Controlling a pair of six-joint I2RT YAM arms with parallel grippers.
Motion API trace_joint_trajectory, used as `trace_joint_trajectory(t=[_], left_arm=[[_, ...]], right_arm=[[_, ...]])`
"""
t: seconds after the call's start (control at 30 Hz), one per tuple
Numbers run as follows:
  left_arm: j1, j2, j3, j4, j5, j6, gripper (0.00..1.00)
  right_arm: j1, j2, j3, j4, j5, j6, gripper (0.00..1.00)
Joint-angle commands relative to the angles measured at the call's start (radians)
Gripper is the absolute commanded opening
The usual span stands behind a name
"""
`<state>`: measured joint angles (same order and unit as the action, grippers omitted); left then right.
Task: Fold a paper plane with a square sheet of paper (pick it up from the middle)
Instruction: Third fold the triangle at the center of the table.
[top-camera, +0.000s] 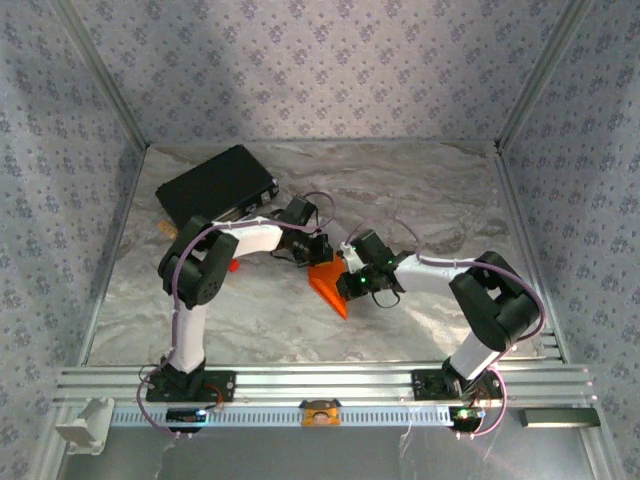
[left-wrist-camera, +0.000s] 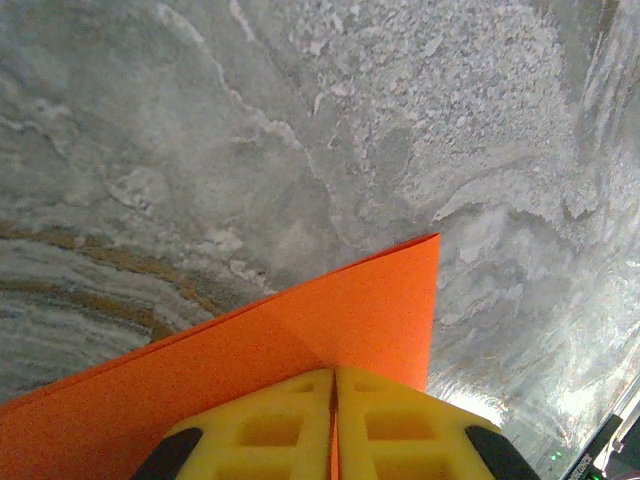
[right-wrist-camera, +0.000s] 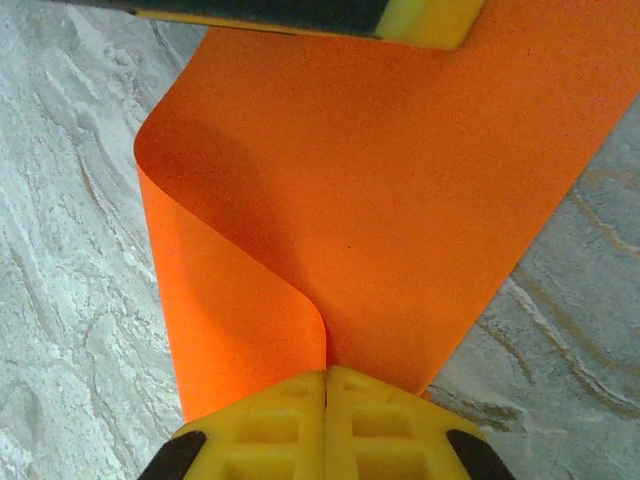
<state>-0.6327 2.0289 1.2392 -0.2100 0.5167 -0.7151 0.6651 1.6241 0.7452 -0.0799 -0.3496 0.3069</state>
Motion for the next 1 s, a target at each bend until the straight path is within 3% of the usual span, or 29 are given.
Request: trace_joint_trajectory(t=[0.0, 0.97], left_arm=[[-0.001, -0.005, -0.003, -0.054, -0.012, 0.009, 0.09], [-0.001, 0.001, -0.007, -0.049, -0.009, 0.008, 0.09]], right_arm=[[-0.005, 0.017, 0.027, -0.023, 0.025, -0.002, 0.00], [-0.004, -0.016, 0.034, -0.025, 0.013, -0.009, 0.00]])
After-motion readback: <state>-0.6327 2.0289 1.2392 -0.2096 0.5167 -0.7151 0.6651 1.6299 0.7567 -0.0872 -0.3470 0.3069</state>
